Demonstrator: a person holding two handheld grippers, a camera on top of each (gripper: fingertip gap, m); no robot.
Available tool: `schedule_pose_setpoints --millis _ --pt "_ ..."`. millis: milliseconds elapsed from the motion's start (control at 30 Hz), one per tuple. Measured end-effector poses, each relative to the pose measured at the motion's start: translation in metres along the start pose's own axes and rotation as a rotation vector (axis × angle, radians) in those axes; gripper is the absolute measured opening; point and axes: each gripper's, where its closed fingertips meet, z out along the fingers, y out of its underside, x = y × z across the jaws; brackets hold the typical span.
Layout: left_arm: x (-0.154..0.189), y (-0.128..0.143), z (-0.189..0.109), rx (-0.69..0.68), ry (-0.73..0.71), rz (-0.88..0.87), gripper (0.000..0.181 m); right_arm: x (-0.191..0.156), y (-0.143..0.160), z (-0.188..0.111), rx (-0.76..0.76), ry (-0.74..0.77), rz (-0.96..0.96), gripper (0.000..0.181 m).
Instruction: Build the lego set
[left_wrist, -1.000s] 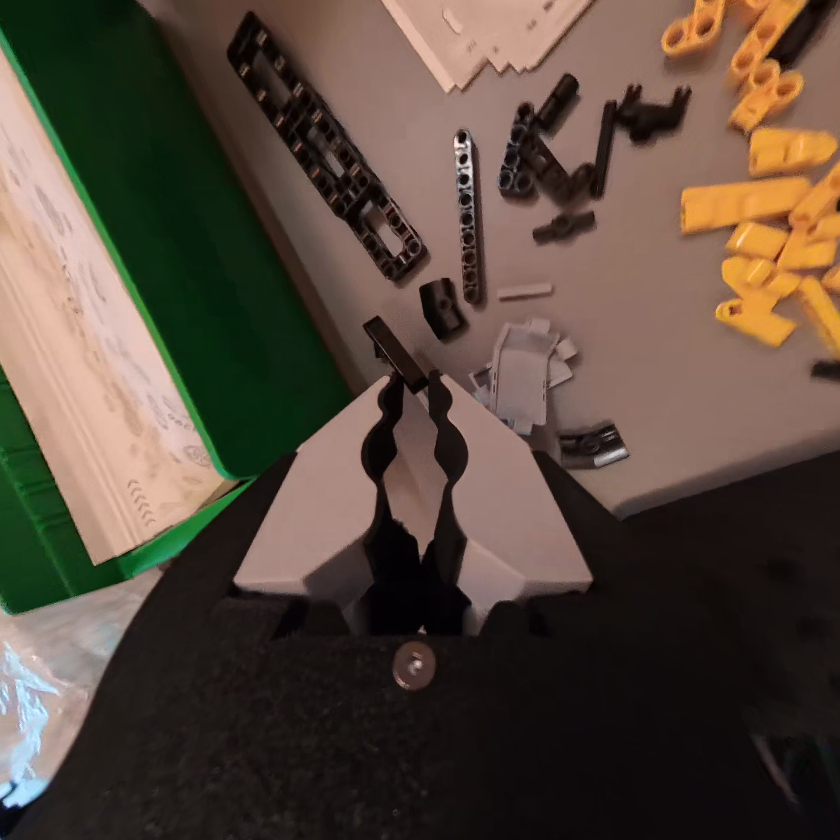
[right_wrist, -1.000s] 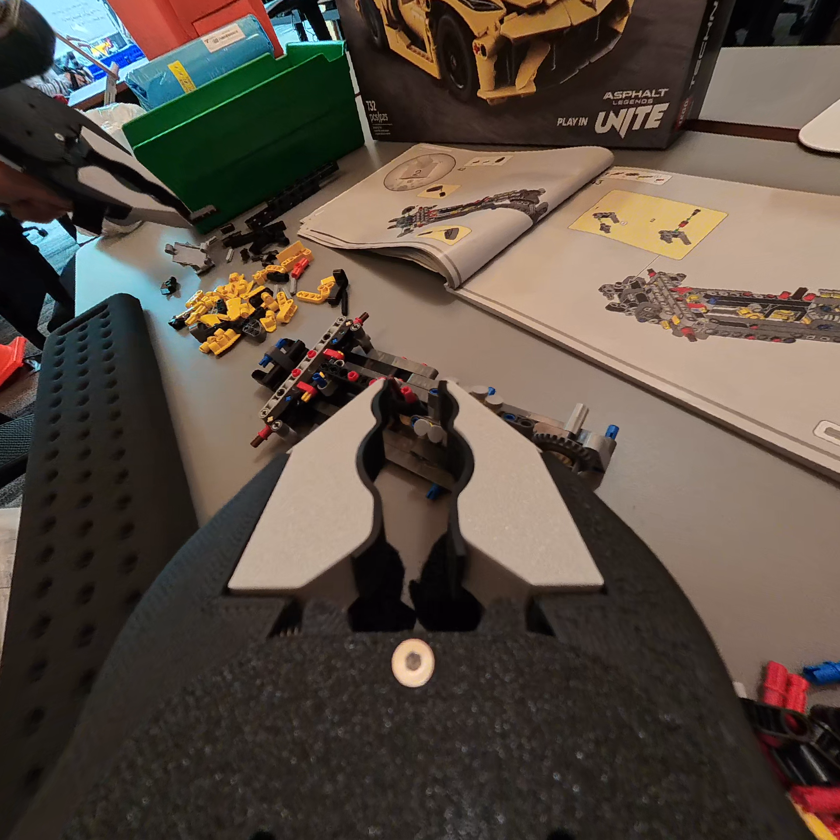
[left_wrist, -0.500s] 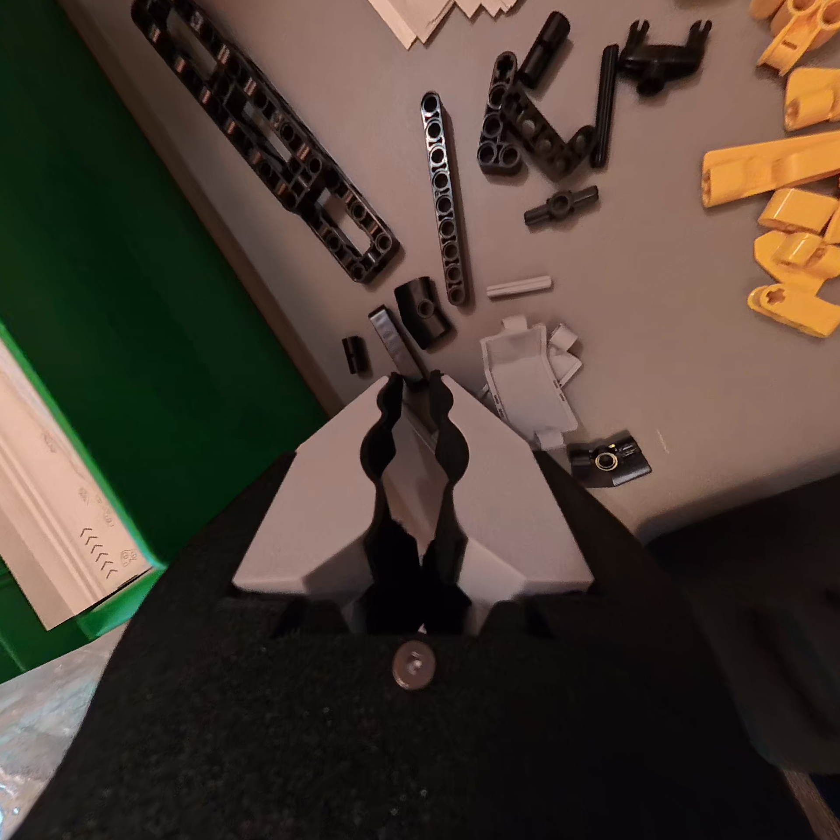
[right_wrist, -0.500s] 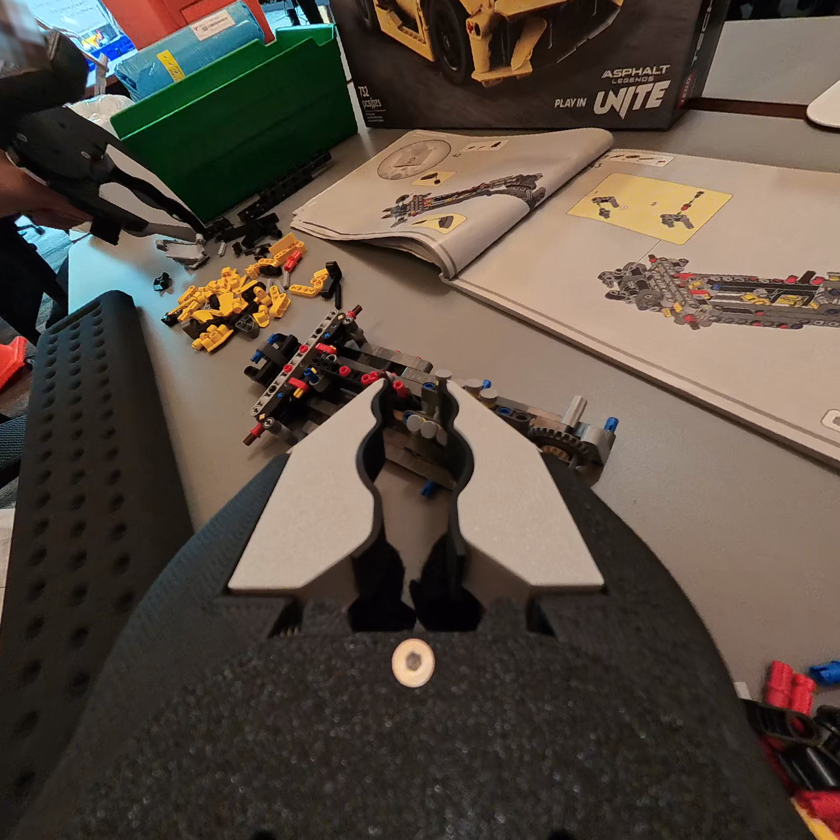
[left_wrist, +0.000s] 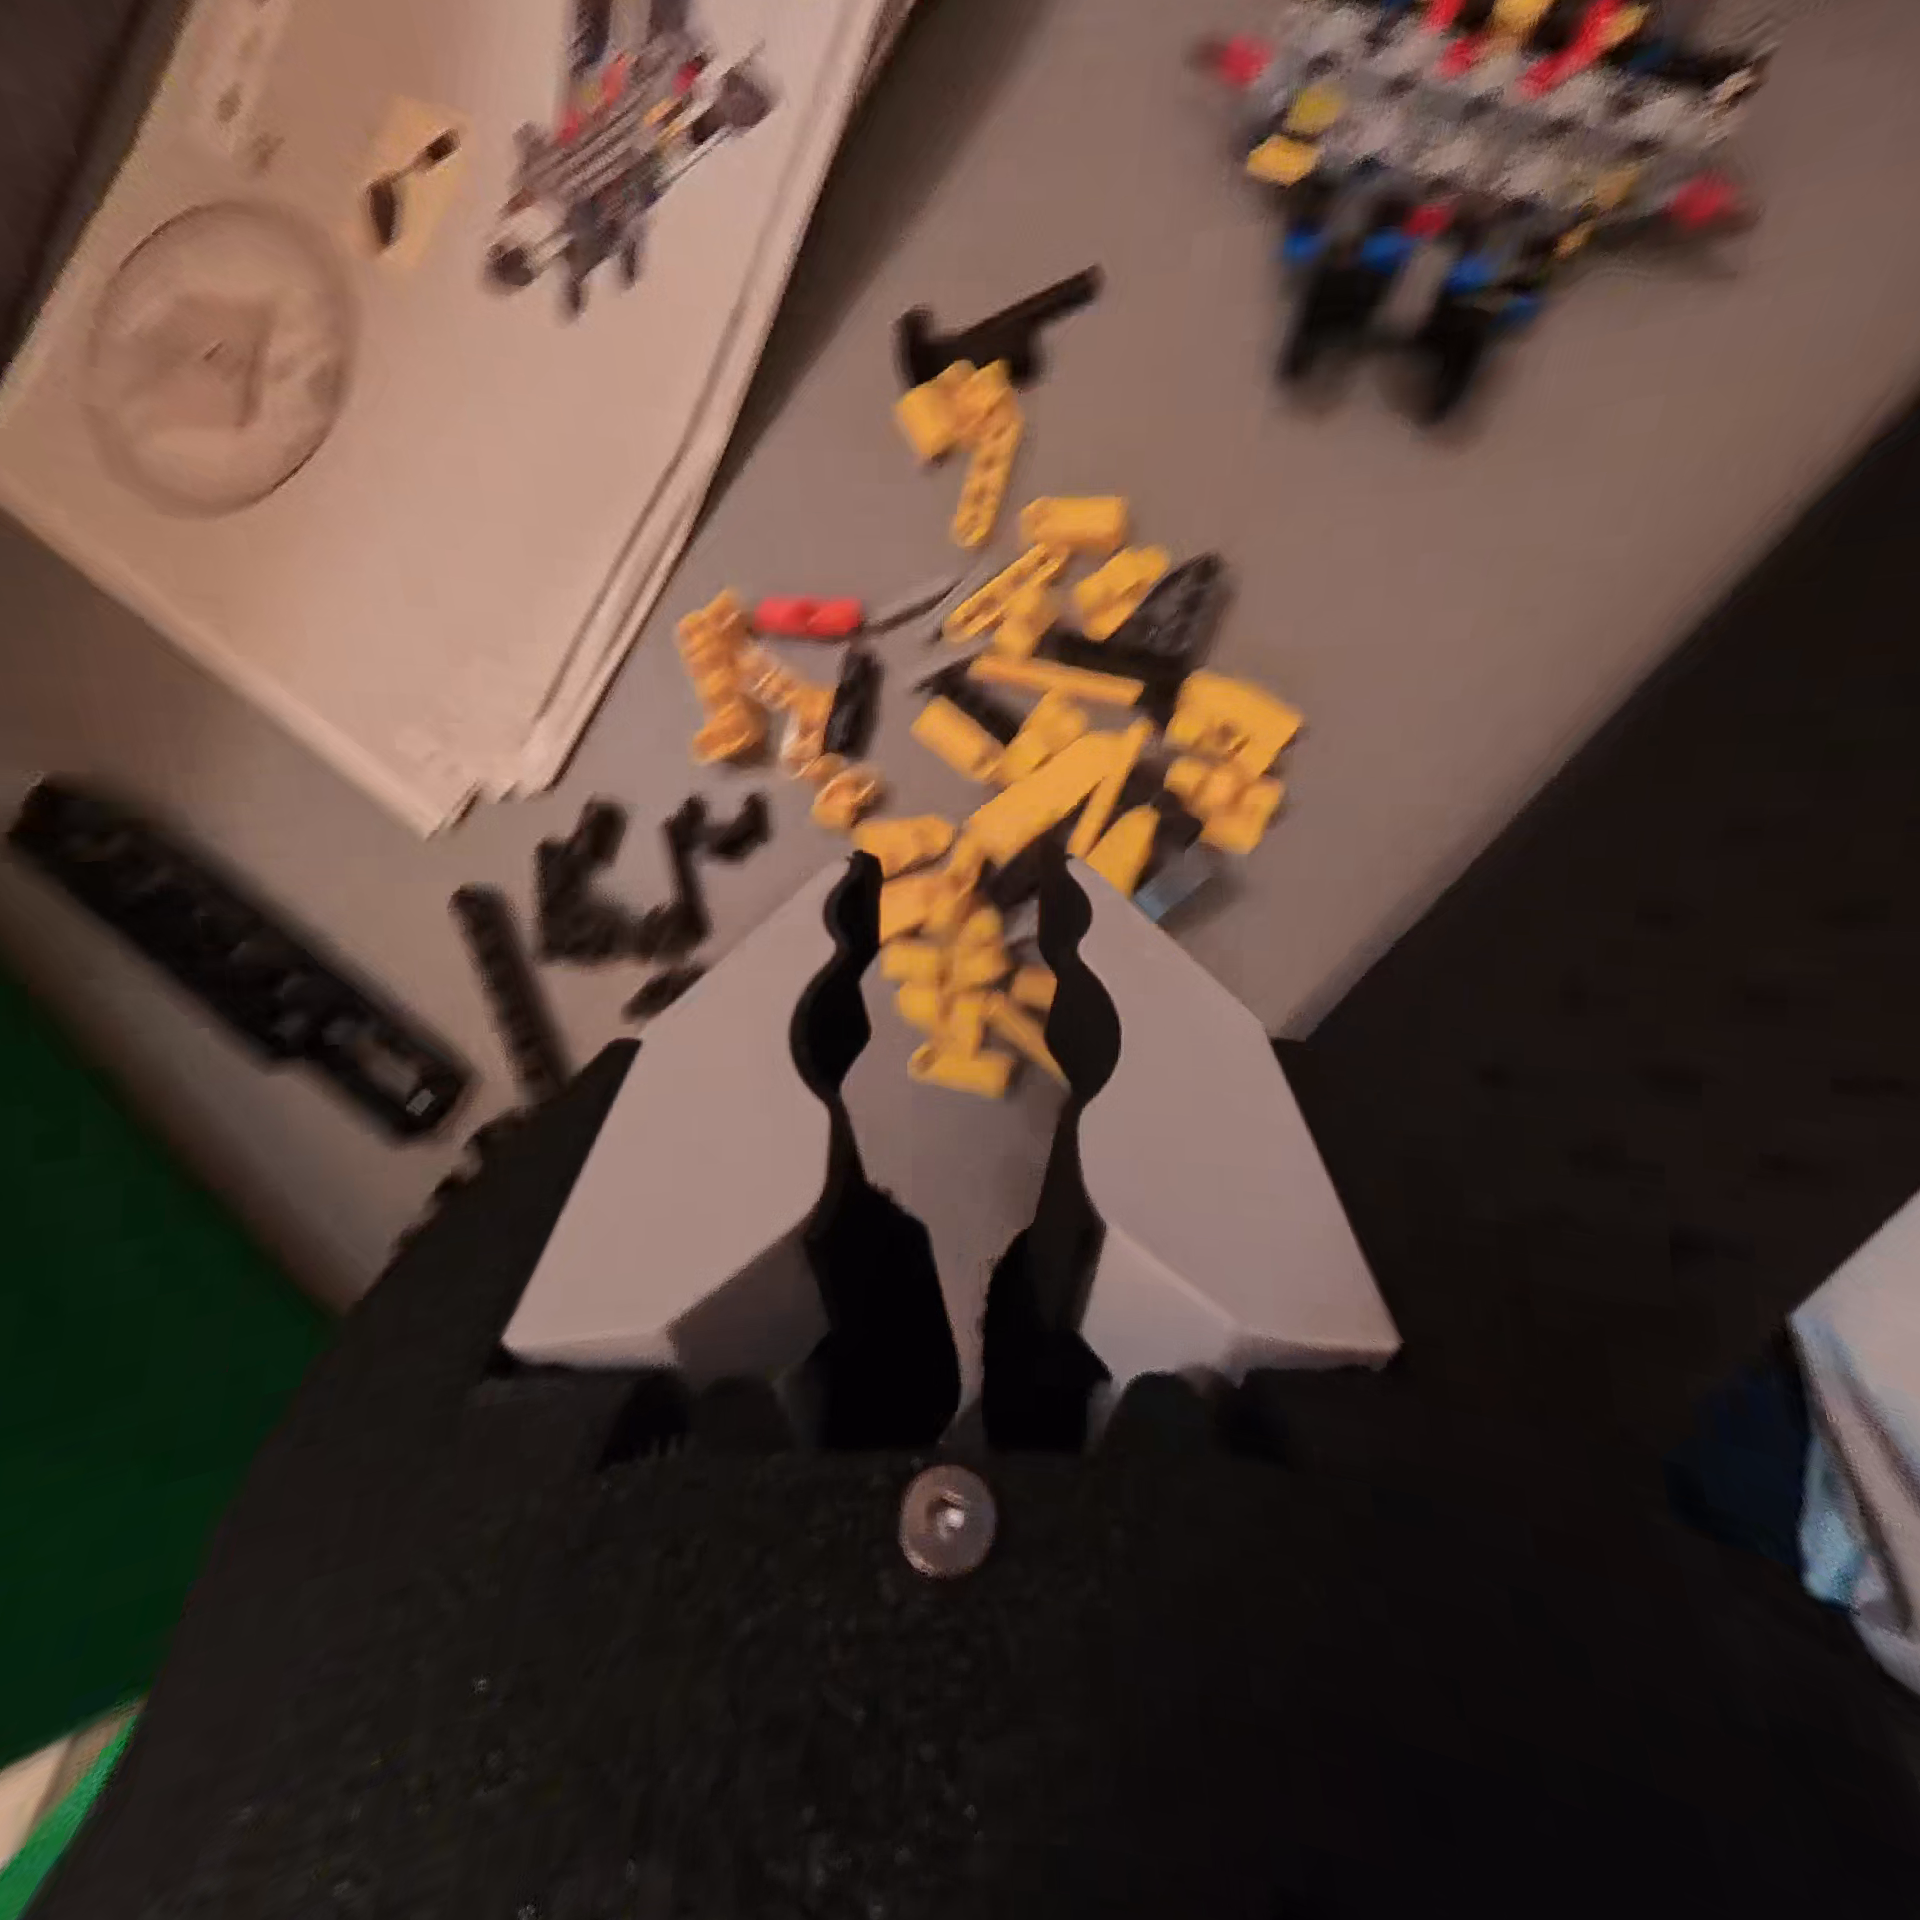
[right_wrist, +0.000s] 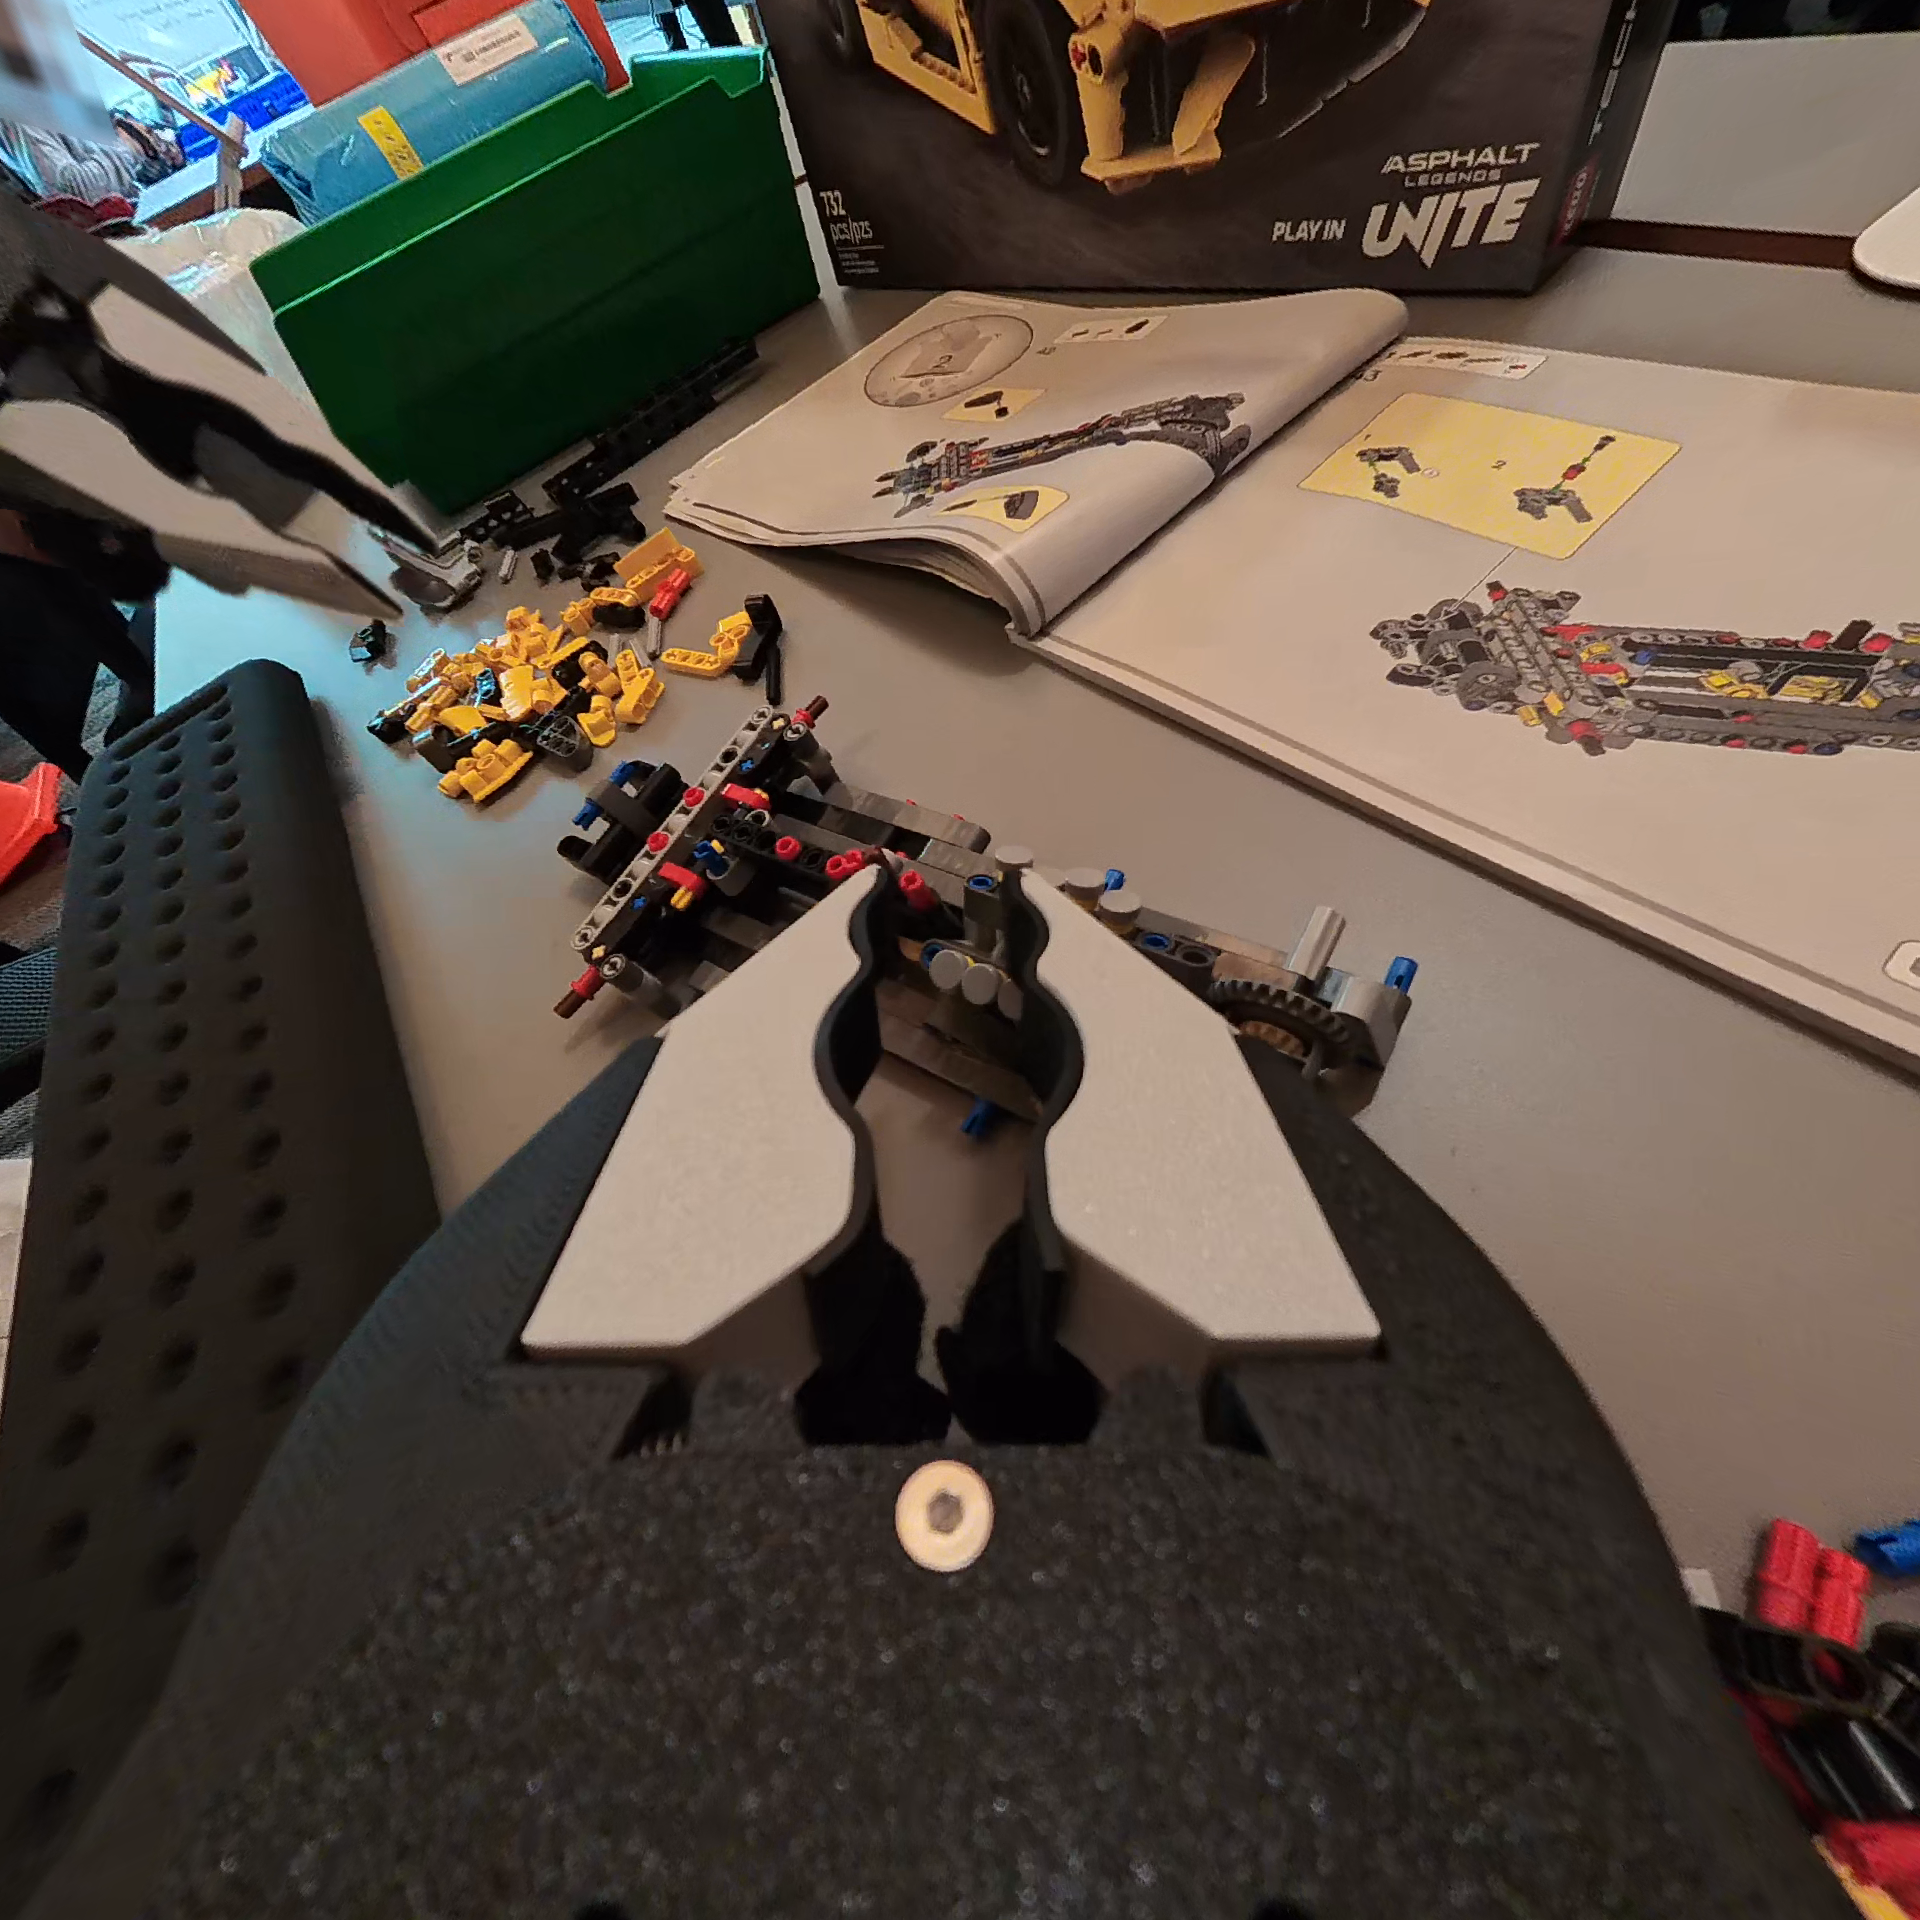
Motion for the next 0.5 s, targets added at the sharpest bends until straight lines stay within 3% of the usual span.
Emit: schedule_pose_setpoints --millis 167,500 --pt "0.040 -0.028 0.037 0.002 0.106 0.068 0.029 -0.001 -0.001 -0.001 0.004 0.001 -0.004 0.019" --pt "0.042 -0.019 0.053 -0.133 0.080 0.038 0.015 -0.003 -0.006 -0.005 0.030 -0.005 -0.008 0.019"
